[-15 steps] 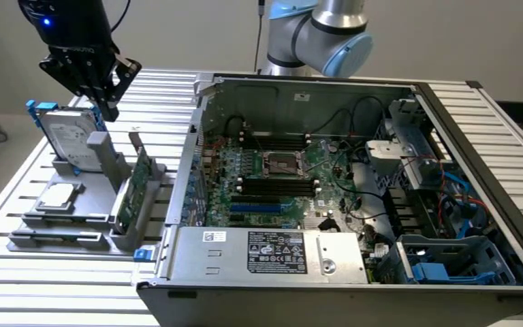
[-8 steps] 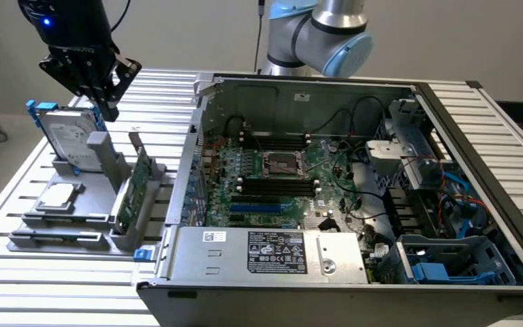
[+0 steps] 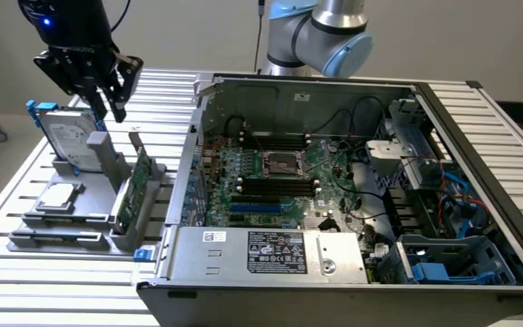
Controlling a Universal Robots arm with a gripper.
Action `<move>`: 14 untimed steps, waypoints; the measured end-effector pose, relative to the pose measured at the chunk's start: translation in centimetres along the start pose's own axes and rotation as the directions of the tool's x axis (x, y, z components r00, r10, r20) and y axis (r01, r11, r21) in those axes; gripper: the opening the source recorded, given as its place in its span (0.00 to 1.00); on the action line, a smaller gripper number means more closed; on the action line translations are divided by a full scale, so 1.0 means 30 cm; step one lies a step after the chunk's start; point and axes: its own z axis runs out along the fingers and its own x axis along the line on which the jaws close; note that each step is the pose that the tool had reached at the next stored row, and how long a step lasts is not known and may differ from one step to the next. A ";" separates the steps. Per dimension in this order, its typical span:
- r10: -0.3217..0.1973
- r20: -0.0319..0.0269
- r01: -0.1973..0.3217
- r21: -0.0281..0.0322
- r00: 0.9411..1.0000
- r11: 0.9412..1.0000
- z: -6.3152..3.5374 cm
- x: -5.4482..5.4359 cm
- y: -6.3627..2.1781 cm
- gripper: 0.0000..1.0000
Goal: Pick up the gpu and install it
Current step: 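Pick up the gpu and move the gpu toward the slot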
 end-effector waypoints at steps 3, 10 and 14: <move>0.000 0.000 0.000 0.001 1.000 1.000 0.002 0.000 0.000 0.42; -0.006 0.000 0.006 0.001 1.000 1.000 0.036 -0.005 -0.044 0.42; -0.016 0.000 0.016 0.001 1.000 1.000 0.060 -0.008 -0.062 0.42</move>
